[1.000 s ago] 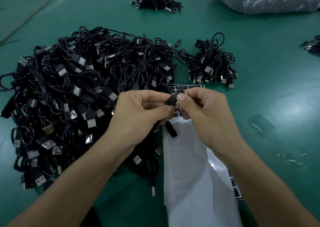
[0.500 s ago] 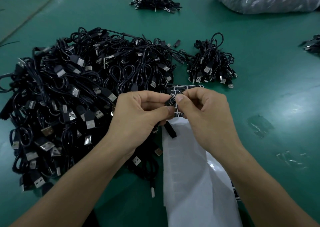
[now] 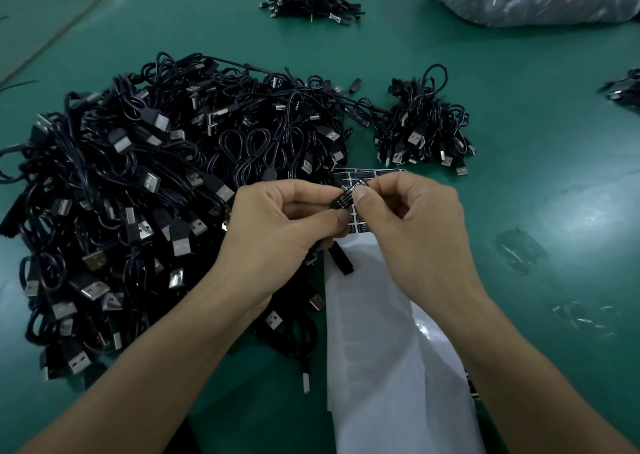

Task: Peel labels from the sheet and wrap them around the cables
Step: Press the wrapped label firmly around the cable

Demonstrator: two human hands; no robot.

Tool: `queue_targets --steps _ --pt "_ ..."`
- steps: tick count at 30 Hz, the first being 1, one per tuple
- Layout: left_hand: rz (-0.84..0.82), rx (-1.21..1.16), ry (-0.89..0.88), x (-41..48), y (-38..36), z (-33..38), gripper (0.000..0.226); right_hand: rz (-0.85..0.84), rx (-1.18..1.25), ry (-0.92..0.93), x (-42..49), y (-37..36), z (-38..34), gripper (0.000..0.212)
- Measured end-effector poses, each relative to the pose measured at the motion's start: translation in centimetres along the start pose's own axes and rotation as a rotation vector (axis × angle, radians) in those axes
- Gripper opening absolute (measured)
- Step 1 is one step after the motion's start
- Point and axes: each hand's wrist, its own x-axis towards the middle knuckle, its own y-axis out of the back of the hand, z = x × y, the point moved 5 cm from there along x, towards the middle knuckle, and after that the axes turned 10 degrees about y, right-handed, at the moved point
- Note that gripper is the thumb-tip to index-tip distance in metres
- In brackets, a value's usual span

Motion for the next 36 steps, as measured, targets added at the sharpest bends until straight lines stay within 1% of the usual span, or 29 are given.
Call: queue_targets --steps 6,14,18,31,36 --pt "-0.008 0.0 -0.005 0.0 -0.12 -0.02 0.016 -0.004 0.001 0.007 0.06 0.02 0.0 0.025" --pt "-0.002 -0.006 -0.008 0.06 -0.05 -0.09 0.016 -0.008 0.049 -0.037 0.12 -0.07 0.42 0.022" --pt "0.001 -0.012 -0.006 0.05 -0.05 -0.08 0.016 -0.015 0.052 -0.036 0.16 -0.15 0.41 0.024" --pt "-0.003 -0.001 -0.042 -0.05 -0.14 -0.11 0.015 0.013 -0.022 0.0 0.04 -0.06 -0.11 0.024" --pt "0.007 -0.052 -0.042 -0.07 -0.26 -0.39 0.015 0.022 -0.024 0.007 0.04 -0.01 -0.24 0.025"
